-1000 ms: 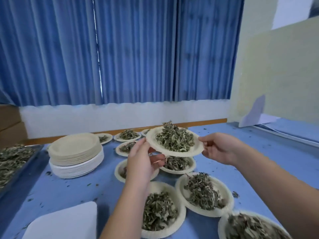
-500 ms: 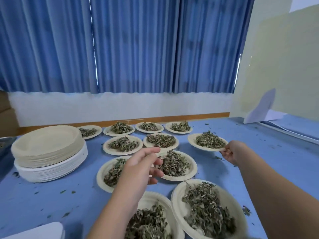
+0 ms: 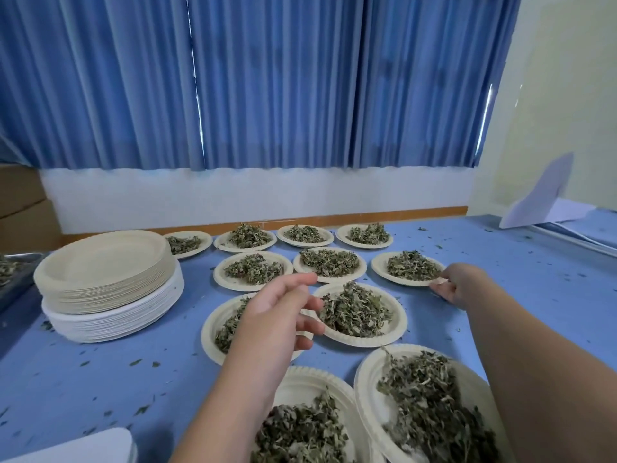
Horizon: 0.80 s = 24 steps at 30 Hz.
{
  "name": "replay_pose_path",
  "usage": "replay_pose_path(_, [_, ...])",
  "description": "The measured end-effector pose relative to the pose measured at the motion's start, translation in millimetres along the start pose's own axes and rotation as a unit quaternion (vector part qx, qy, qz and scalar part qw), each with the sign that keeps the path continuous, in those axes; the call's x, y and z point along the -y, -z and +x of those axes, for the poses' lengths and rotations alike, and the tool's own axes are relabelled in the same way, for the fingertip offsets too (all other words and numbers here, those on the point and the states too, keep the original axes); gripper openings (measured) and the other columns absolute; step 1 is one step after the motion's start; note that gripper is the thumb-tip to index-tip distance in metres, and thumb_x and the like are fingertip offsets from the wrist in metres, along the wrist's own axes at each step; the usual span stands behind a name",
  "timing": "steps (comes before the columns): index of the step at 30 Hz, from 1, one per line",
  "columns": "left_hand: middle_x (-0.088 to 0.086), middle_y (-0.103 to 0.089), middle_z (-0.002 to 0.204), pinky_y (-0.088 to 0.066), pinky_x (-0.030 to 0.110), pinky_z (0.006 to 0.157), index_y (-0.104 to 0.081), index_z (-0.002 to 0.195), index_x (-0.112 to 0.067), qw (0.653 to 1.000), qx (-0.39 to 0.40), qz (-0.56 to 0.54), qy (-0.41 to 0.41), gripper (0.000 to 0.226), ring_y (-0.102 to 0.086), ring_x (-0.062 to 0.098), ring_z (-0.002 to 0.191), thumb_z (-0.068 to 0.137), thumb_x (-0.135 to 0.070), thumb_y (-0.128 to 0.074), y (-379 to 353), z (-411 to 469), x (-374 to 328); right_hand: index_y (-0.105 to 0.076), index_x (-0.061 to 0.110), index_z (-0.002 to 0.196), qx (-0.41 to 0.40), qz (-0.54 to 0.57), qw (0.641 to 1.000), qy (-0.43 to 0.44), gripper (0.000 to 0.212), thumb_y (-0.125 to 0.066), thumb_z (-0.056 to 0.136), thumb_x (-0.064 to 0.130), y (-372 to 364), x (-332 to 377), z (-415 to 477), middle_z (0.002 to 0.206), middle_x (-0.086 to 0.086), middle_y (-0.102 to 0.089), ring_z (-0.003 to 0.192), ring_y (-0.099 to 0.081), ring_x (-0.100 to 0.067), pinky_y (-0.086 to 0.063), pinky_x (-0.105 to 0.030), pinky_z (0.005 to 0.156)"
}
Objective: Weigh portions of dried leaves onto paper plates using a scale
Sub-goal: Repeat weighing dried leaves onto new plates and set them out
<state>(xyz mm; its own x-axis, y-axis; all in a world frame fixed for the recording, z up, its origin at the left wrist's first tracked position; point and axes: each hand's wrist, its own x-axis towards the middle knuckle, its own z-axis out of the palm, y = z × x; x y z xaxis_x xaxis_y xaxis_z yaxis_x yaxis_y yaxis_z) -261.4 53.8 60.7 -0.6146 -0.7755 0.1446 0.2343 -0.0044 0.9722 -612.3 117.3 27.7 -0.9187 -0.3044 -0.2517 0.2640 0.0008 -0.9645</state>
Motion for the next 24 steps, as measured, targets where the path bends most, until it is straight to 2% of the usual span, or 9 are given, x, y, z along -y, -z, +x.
replay_pose_path(2, [-0.003, -0.07, 0.075, -0.048, 0.025, 0.054, -0.074, 0.087, -0.039, 1.0, -0.001, 0.0, -0.001, 0.034, -0.063, 0.013, 0.062, 0.097, -0.015, -0.051, 0, -1, -1, -0.035, -0.004, 0.142, 0.0, 0.001, 1.0, 0.007, 0.049, -0.041, 0.094, -0.007, -6, 3, -1, 0.137, -0.023, -0.047, 0.11, -0.06, -0.031, -0.055, -0.035, 0.073])
replay_pose_path(3, [-0.003, -0.07, 0.075, -0.048, 0.025, 0.053, -0.074, 0.087, -0.038, 1.0, -0.002, 0.0, -0.001, 0.034, -0.063, 0.013, 0.062, 0.097, -0.015, -0.051, 0, -1, -2, -0.035, -0.004, 0.141, 0.003, 0.004, 1.0, 0.007, 0.048, -0.042, 0.093, -0.006, -9, 5, -2, 0.141, -0.024, -0.045, 0.119, -0.056, -0.033, -0.055, -0.036, 0.075])
replay_pose_path(5, [-0.003, -0.069, 0.074, -0.047, 0.024, 0.052, -0.074, 0.085, -0.037, 1.0, -0.005, -0.002, 0.0, 0.034, -0.062, 0.013, 0.061, 0.097, -0.015, -0.051, 0, -1, -1, -0.035, -0.004, 0.142, 0.01, 0.014, 1.0, 0.004, 0.048, -0.042, 0.094, -0.006, -15, 8, -3, 0.146, -0.023, -0.039, 0.127, -0.05, -0.035, -0.055, -0.037, 0.082])
replay_pose_path(8, [-0.003, -0.068, 0.073, -0.046, 0.022, 0.05, -0.074, 0.086, -0.036, 1.0, -0.006, -0.005, -0.001, 0.034, -0.062, 0.013, 0.06, 0.097, -0.014, -0.05, -1, 0, -1, -0.028, 0.001, 0.146, 0.018, 0.043, 0.998, -0.032, 0.051, -0.04, 0.097, -0.007, -19, 9, -3, 0.158, -0.018, -0.016, 0.14, -0.032, -0.037, -0.047, -0.045, 0.1])
replay_pose_path(10, [-0.003, -0.068, 0.072, -0.046, 0.022, 0.049, -0.075, 0.085, -0.034, 1.0, -0.007, -0.007, -0.001, 0.034, -0.061, 0.013, 0.059, 0.097, -0.013, -0.051, -1, 1, -1, -0.029, 0.004, 0.147, 0.024, 0.039, 0.998, -0.045, 0.051, -0.042, 0.098, -0.005, -21, 9, -6, 0.159, -0.016, -0.014, 0.141, -0.03, -0.038, -0.045, -0.047, 0.103])
replay_pose_path(16, [-0.002, -0.068, 0.073, -0.046, 0.023, 0.048, -0.073, 0.095, -0.026, 1.0, -0.006, -0.016, -0.005, 0.025, -0.061, 0.014, 0.059, 0.097, -0.013, -0.051, -1, -1, -7, -0.032, 0.0, 0.143, 0.024, -0.002, 0.999, -0.047, 0.046, -0.045, 0.099, 0.001, -18, 16, -29, 0.152, -0.015, -0.027, 0.132, -0.042, -0.042, -0.047, -0.047, 0.1])
replay_pose_path(20, [0.0, -0.067, 0.075, -0.045, 0.024, 0.049, -0.072, 0.099, -0.02, 0.998, -0.022, -0.038, -0.034, 0.025, -0.061, 0.014, 0.06, 0.098, -0.011, -0.048, 7, -5, -29, -0.043, -0.007, 0.122, 0.064, -0.002, 0.997, -0.031, 0.025, -0.044, 0.099, 0.001, -20, 28, -58, 0.14, -0.026, -0.043, 0.122, -0.053, -0.041, -0.05, -0.044, 0.096])
replay_pose_path(22, [0.0, -0.066, 0.074, -0.044, 0.023, 0.049, -0.071, 0.099, -0.018, 0.995, -0.044, -0.069, -0.048, 0.025, -0.059, 0.014, 0.059, 0.099, -0.011, -0.047, 19, -11, -43, -0.045, -0.008, 0.117, 0.09, 0.025, 0.995, -0.026, 0.019, -0.042, 0.099, 0.0, -26, 33, -79, 0.138, -0.031, -0.044, 0.122, -0.052, -0.043, -0.053, -0.043, 0.09])
replay_pose_path(24, [0.0, -0.065, 0.071, -0.043, 0.023, 0.047, -0.07, 0.096, -0.017, 0.991, -0.062, -0.099, -0.064, 0.026, -0.058, 0.013, 0.056, 0.098, -0.01, -0.045, 36, -20, -57, -0.048, -0.005, 0.099, 0.133, 0.046, 0.99, -0.029, 0.009, -0.042, 0.1, 0.001, -36, 37, -107, 0.133, -0.033, -0.047, 0.114, -0.057, -0.043, -0.056, -0.041, 0.08])
